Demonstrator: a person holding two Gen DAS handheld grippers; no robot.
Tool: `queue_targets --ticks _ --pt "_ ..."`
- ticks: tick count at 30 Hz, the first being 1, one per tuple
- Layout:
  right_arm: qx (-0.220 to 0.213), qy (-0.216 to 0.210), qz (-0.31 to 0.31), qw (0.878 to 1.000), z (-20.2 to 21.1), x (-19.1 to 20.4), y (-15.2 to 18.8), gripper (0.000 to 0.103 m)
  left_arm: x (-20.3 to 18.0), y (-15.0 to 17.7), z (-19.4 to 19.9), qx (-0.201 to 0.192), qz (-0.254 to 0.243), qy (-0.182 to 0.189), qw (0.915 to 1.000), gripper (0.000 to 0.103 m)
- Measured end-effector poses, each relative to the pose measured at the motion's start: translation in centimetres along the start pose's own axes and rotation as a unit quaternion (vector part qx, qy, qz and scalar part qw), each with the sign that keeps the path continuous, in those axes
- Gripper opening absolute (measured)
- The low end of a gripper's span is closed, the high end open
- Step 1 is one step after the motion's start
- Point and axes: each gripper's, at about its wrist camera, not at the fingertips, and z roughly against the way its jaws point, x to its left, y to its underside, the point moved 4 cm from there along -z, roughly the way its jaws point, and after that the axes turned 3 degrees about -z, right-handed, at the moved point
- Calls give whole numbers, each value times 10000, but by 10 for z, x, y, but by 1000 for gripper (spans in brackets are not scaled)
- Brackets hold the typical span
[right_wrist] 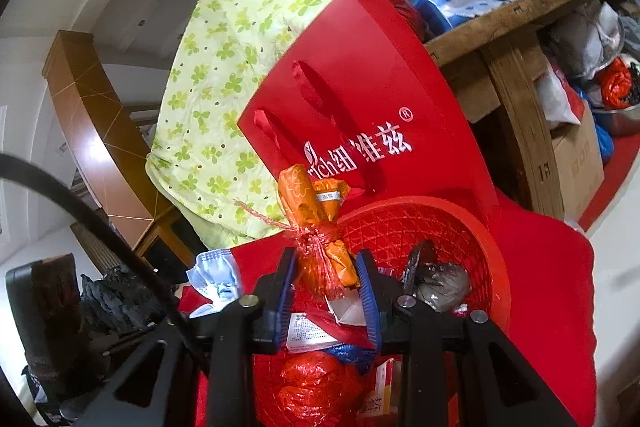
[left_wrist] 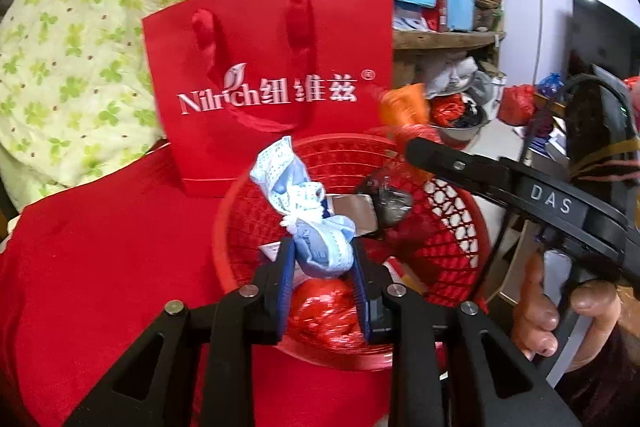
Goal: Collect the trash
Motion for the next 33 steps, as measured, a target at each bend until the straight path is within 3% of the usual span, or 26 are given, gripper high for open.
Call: queue_targets --ticks 1,2,5,9,14,19,25,28,33 --pt "15 4 -61 10000 0 -2 0 68 -2 1 0 -8 -28 12 10000 34" --pt "-31 -31 -164 9999 2 -4 0 73 -3 2 -1 -17 -48 20 10000 44" --pt "-164 -142 -226 9995 7 -6 -3 73 -3 3 2 -96 5 55 9999 58" --pt "-177 -111 -236 9995 7 -7 -3 73 2 7 5 -120 17 47 9999 61" --pt "-233 -54 -164 9996 5 -4 -3 73 14 18 21 -329 -25 -51 9994 71" --pt "-312 49 -85 9995 -3 4 -3 73 29 38 34 -429 -141 -202 9988 74" --pt "-666 608 685 9936 -8 36 8 73 62 60 37 -29 -96 -375 9992 74" --pt "-680 699 992 9903 -1 52 25 73 83 59 51 -167 173 -441 9987 74" --pt "-532 609 935 9923 20 65 56 73 103 63 73 -347 464 -478 9972 76"
